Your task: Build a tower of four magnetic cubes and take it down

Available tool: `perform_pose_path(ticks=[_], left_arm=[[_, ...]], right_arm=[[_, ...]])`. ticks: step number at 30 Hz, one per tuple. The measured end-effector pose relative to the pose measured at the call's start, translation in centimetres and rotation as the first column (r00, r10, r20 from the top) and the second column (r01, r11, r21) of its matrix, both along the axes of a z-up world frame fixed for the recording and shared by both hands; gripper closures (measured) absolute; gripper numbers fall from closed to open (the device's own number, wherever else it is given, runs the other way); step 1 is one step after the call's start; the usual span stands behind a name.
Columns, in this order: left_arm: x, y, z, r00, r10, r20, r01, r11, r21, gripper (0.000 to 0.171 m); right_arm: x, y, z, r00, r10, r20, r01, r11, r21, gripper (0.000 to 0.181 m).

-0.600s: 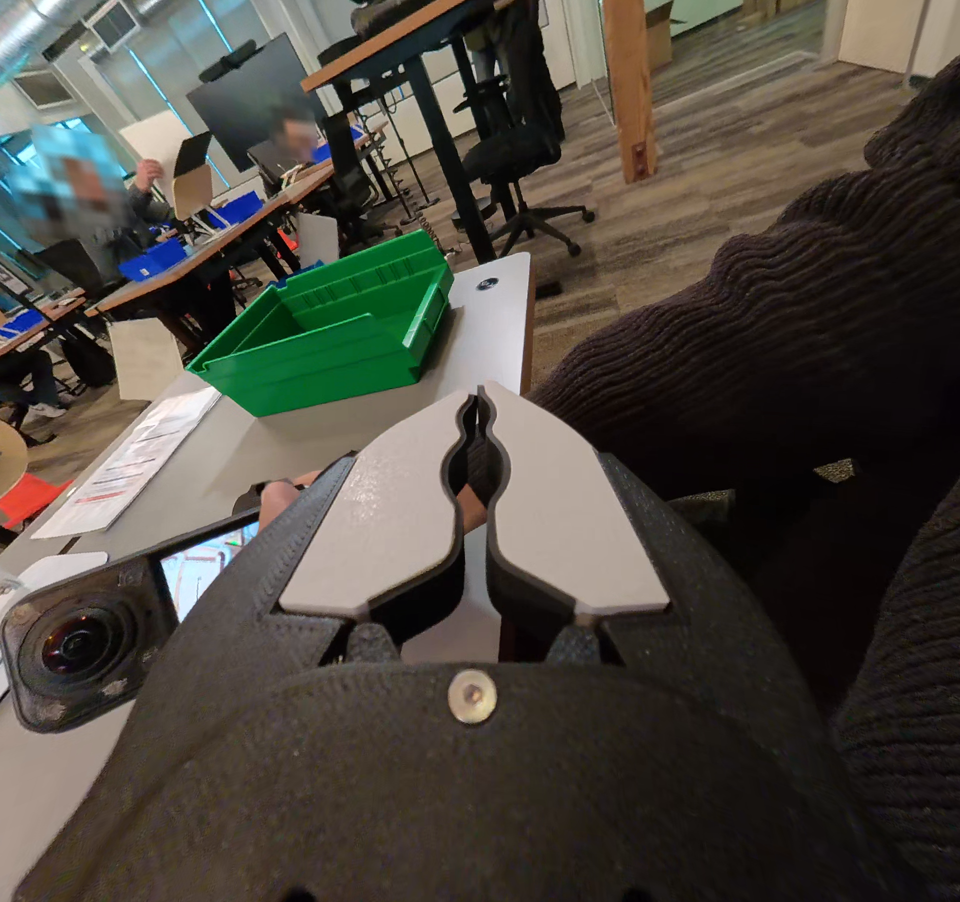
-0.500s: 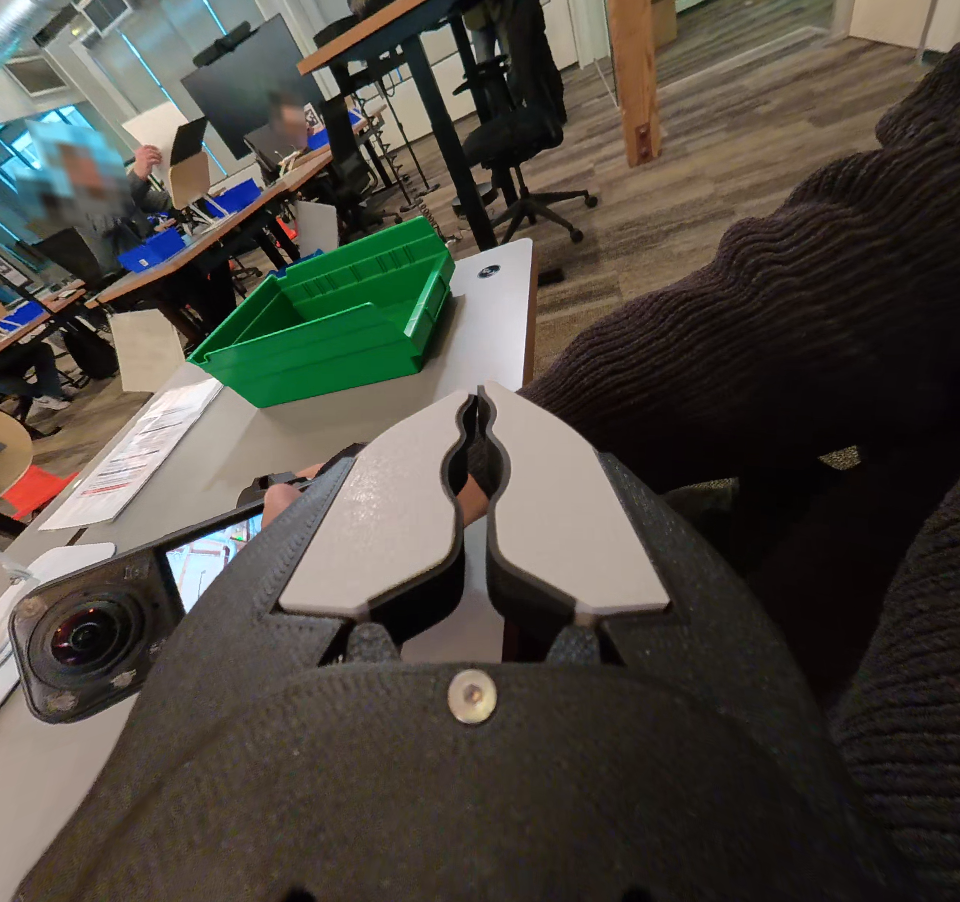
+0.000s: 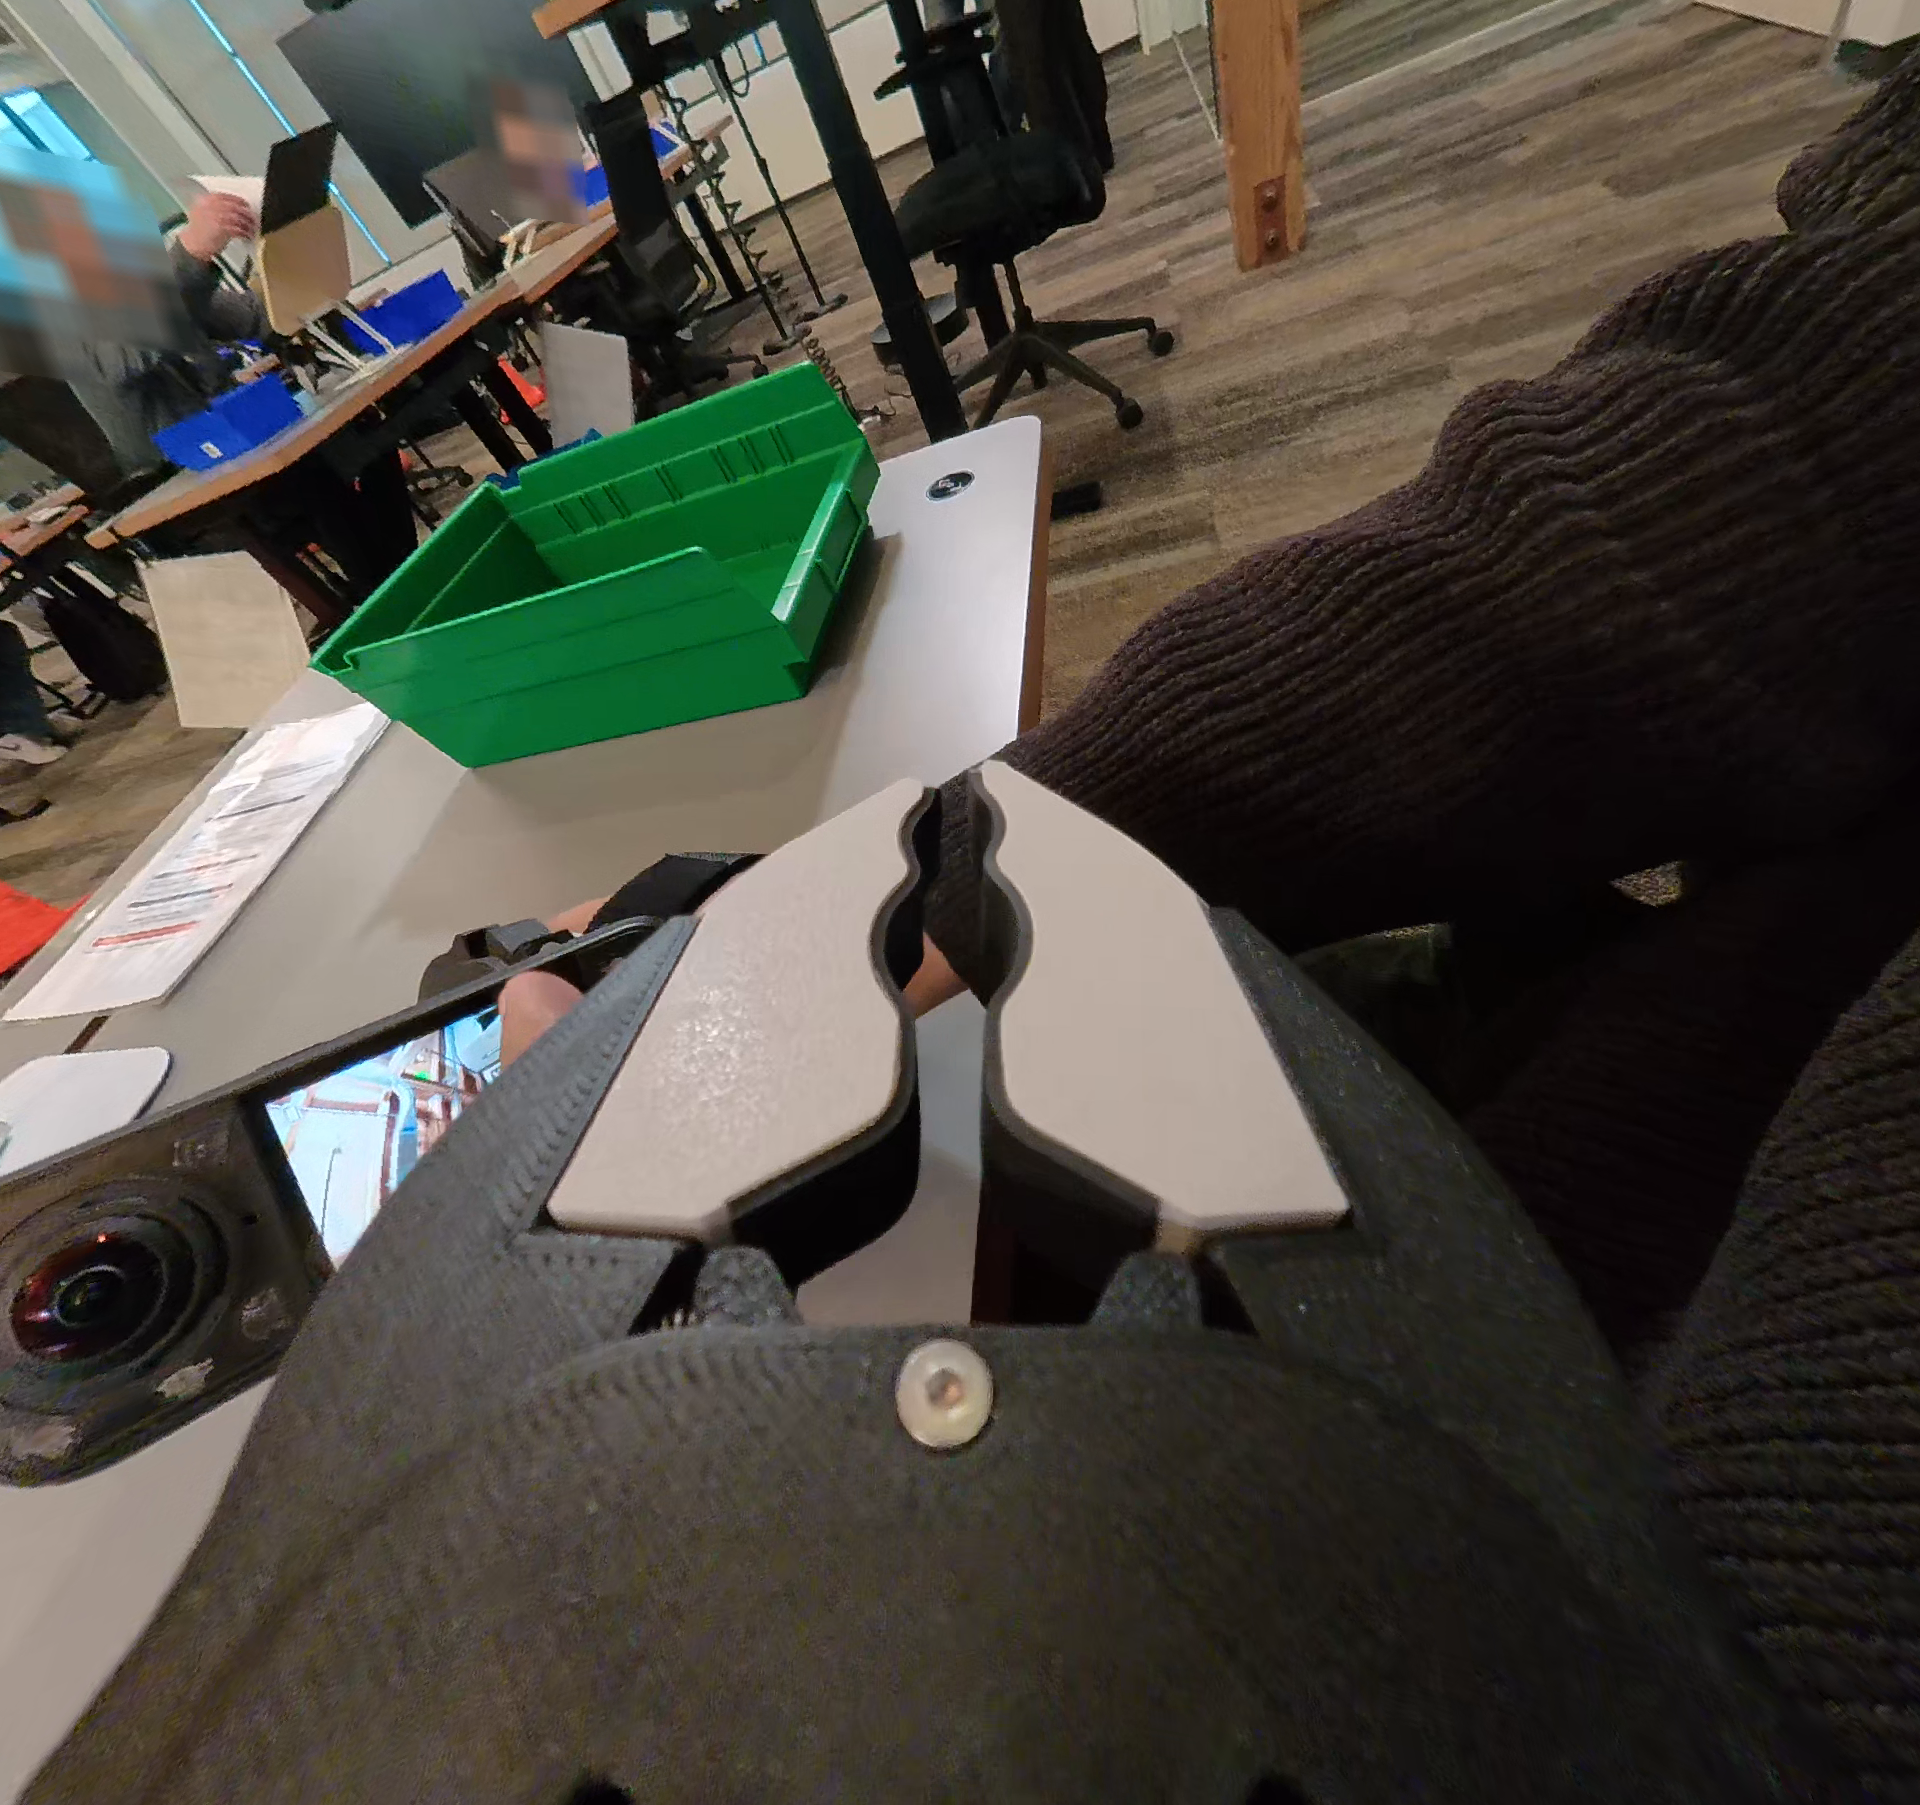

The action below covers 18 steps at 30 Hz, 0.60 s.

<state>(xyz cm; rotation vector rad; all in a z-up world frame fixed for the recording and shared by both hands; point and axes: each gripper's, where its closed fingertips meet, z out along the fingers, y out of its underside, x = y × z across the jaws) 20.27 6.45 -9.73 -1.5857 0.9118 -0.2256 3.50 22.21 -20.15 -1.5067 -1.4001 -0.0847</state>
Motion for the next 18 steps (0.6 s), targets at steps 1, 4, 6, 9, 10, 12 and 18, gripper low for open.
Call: perform_pose_path(ticks=[1, 4, 6, 9, 10, 12, 18], left_arm=[[0.0, 0.0, 0.1, 1.0, 0.0, 0.006, 0.0, 1.0, 0.001, 0.165], [-0.2, -0.2, 1.6, 0.999, 0.006, 0.044, -0.008, 0.999, 0.044, 0.165], [-0.8, -0.3, 3.1, 0.995, 0.015, 0.1, -0.021, 0.998, 0.06, 0.164], [-2.9, 0.0, 4.8, 0.977, 0.051, 0.205, -0.065, 0.996, 0.063, 0.161], [-3.9, 0.2, 5.2, 0.967, 0.073, 0.244, -0.092, 0.994, 0.067, 0.161], [-6.3, 0.8, 6.1, 0.933, 0.131, 0.335, -0.164, 0.984, 0.071, 0.162], [-16.8, 3.0, 5.6, 0.762, 0.405, 0.505, -0.451, 0.892, -0.035, 0.162]], right_arm=[[0.0, 0.0, 0.0, 1.0, 0.001, 0.001, -0.001, 1.0, 0.0, 0.181], [-0.1, 0.0, 0.0, 1.0, 0.001, -0.013, -0.001, 1.0, -0.015, 0.181], [0.0, 0.0, 0.1, 1.0, -0.003, -0.03, 0.001, 0.999, -0.042, 0.181], [0.1, 0.1, -0.1, 0.999, -0.008, -0.052, 0.004, 0.996, -0.094, 0.181], [0.1, 0.1, -0.2, 0.998, -0.006, -0.06, -0.001, 0.993, -0.122, 0.181], [0.0, -0.2, -0.3, 0.996, -0.002, -0.091, -0.015, 0.982, -0.19, 0.181], [-0.1, -0.7, 0.1, 0.985, 0.0, -0.172, -0.056, 0.945, -0.322, 0.175]])
